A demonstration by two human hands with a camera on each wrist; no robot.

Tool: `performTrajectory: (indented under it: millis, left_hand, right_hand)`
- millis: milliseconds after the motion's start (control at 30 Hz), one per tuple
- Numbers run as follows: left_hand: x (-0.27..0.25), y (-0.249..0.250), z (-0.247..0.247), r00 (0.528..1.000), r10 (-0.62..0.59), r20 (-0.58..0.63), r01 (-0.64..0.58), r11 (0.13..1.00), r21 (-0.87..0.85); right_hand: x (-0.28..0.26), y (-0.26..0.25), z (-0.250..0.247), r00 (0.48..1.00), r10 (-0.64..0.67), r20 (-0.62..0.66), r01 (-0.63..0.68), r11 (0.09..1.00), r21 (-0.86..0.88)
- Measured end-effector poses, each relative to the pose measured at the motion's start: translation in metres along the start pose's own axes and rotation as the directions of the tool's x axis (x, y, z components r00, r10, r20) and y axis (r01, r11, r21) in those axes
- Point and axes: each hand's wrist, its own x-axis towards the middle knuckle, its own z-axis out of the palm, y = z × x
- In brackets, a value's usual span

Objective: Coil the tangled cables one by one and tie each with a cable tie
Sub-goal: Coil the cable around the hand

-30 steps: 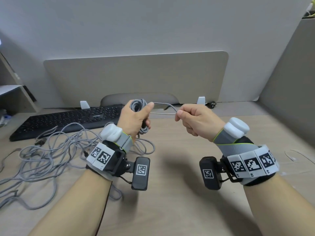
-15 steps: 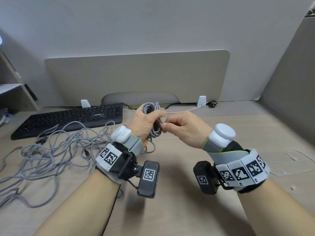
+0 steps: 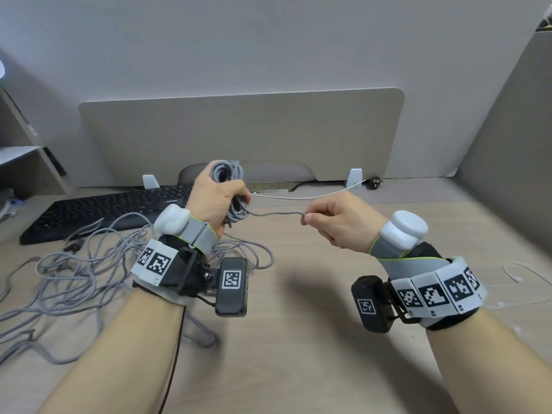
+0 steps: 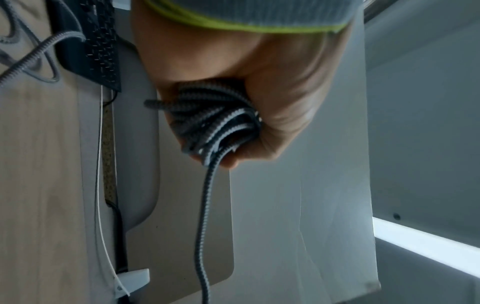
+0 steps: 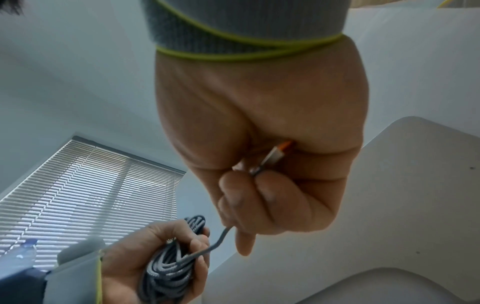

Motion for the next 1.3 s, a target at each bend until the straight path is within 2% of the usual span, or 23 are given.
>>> performTrajectory:
  millis: [100,200,333,400,467,533,667,800,1000,1100,1300]
  left_hand:
    - [-0.012,0.001,0.013,0.987,-0.032,0.158,0.021,0.997,0.072]
    - [-0.025,-0.003,0.027,0.952,-0.078,0.296,0.052,0.994,0.095]
    - [-0.038,-0.012,0.04,0.885,-0.18,0.429,0.131,0.981,0.142]
    - [-0.043,-0.016,0.044,0.859,-0.229,0.458,0.172,0.971,0.164]
    - [-0.046,-0.018,0.047,0.849,-0.25,0.466,0.188,0.966,0.176]
    - [-0.046,-0.018,0.046,0.858,-0.236,0.456,0.164,0.968,0.192]
    - [-0.034,-0.017,0.037,0.939,-0.161,0.305,0.122,0.982,0.144]
    - [-0.023,-0.018,0.031,0.975,-0.114,0.189,0.113,0.993,0.019]
    - [-0.03,-0.026,0.04,0.975,-0.088,0.202,0.092,0.996,-0.007]
    - [-0.032,-0.03,0.047,0.972,-0.116,0.204,0.126,0.991,-0.036]
    - [-0.034,-0.038,0.05,0.951,-0.228,0.208,0.258,0.957,-0.132]
  right_hand:
    - [-0.001,0.001,-0.001,1.0,-0.022,-0.012,0.021,0.999,-0.047]
    - [-0.001,-0.001,0.0,0.998,-0.055,-0.025,0.053,0.994,-0.094]
    - [-0.001,-0.004,-0.001,0.993,-0.077,-0.093,0.075,0.997,-0.029]
    - [-0.001,-0.005,-0.004,0.989,-0.066,-0.134,0.069,0.997,0.018]
    - [-0.002,-0.004,-0.006,0.99,-0.043,-0.134,0.052,0.997,0.062]
    - [-0.003,-0.003,-0.008,0.994,-0.029,-0.108,0.038,0.996,0.085]
    - [-0.004,-0.004,-0.009,0.994,-0.018,-0.108,0.029,0.995,0.098]
    - [-0.003,-0.006,-0.008,0.996,-0.012,-0.092,0.022,0.994,0.105]
    - [-0.003,-0.008,-0.002,0.992,-0.055,-0.111,0.069,0.99,0.122]
    - [-0.003,-0.007,-0.001,0.992,-0.065,-0.104,0.077,0.991,0.11]
    - [-0.003,-0.008,0.007,0.999,-0.047,-0.001,0.047,0.995,0.085]
